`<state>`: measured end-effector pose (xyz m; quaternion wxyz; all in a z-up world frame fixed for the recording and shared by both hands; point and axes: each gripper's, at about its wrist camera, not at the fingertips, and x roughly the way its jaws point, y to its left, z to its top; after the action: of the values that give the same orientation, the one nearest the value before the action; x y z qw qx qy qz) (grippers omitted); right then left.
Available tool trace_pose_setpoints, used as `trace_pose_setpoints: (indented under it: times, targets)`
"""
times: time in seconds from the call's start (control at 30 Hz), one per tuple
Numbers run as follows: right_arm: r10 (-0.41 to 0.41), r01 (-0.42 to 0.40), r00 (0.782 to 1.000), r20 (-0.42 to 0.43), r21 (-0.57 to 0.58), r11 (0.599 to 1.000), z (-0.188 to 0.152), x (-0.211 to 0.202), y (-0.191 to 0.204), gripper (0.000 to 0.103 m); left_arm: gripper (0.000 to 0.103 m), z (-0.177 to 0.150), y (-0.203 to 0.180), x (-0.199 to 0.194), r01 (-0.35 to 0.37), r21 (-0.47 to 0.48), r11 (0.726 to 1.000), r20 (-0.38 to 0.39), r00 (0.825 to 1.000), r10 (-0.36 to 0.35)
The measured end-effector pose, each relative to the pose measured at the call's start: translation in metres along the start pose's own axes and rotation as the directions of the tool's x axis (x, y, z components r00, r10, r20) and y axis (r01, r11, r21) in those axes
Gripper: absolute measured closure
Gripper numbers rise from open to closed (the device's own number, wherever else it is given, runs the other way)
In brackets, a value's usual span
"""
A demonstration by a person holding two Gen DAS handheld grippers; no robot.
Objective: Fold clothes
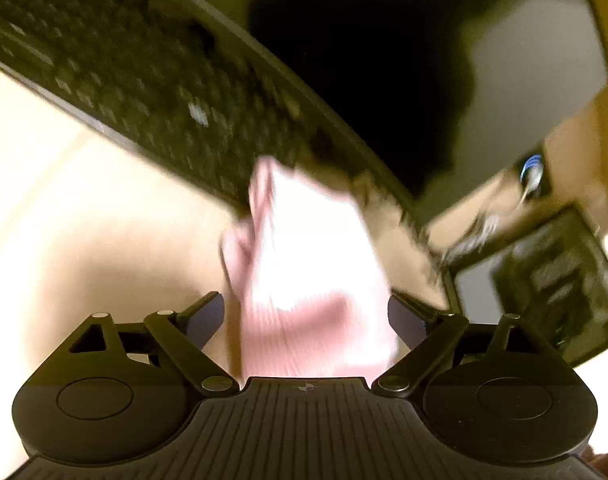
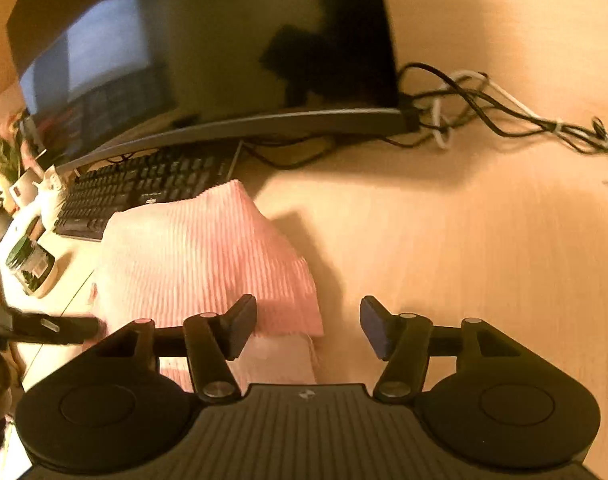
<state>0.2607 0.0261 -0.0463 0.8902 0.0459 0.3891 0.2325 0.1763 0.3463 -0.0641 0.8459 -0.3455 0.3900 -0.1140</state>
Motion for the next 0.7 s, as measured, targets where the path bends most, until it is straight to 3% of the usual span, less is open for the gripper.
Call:
trace_pose_setpoints:
  times: [0.03,0.1,0.17,0.23,0.4,0.43,0.5,0.57,0.7]
  targets:
    - [0.000,0.000,1.000,0.003,0.005,1.000,-0.001,-0.003,-0.001,0.045,0.051,-0.004,-0.005,0.007,-0.029,0.022,0.999,-0.016,0.999,0.029]
    - [0.000,0.000,1.000,0.009,0.015,1.000,-0.003,-0.009,-0.004,0.044,0.088,-0.008,-0.011,0.008,-0.026,0.014,1.000,-0.025,0.999,0.026]
    - [0.007,-0.007,1.000,0.013,0.011,1.000,-0.003,-0.016,-0.007,0.038,0.089,-0.008,-0.020,-0.010,0.042,0.005,0.999,0.013,0.999,-0.042]
    - [-0.001,0.001,1.000,0.000,0.018,1.000,-0.008,-0.016,-0.008,0.038,0.090,-0.011,-0.024,-0.023,0.047,0.002,0.999,0.009,0.999,-0.047]
    - [0.039,-0.036,0.998,-0.056,0.052,0.998,-0.024,-0.020,0.001,0.031,0.090,-0.035,0.006,-0.001,-0.106,-0.064,0.992,-0.102,0.990,0.099]
    - [0.051,-0.047,0.996,-0.068,0.060,0.997,-0.027,-0.019,0.004,0.031,0.090,-0.037,0.010,0.000,-0.101,-0.085,0.991,-0.102,0.990,0.093]
    - [0.061,-0.057,0.995,-0.083,0.053,0.997,-0.030,-0.012,0.014,0.033,0.090,-0.038,0.013,0.001,-0.082,-0.109,0.991,-0.096,0.993,0.072]
    - [0.069,-0.065,0.993,-0.095,0.042,0.997,-0.033,-0.004,0.023,0.044,0.090,-0.036,0.015,0.004,-0.073,-0.104,0.992,-0.096,0.993,0.063]
    - [0.078,-0.080,0.996,-0.048,-0.028,0.996,-0.020,0.010,0.031,0.044,0.088,-0.032,0.009,0.003,-0.103,-0.066,0.992,-0.042,0.994,0.101]
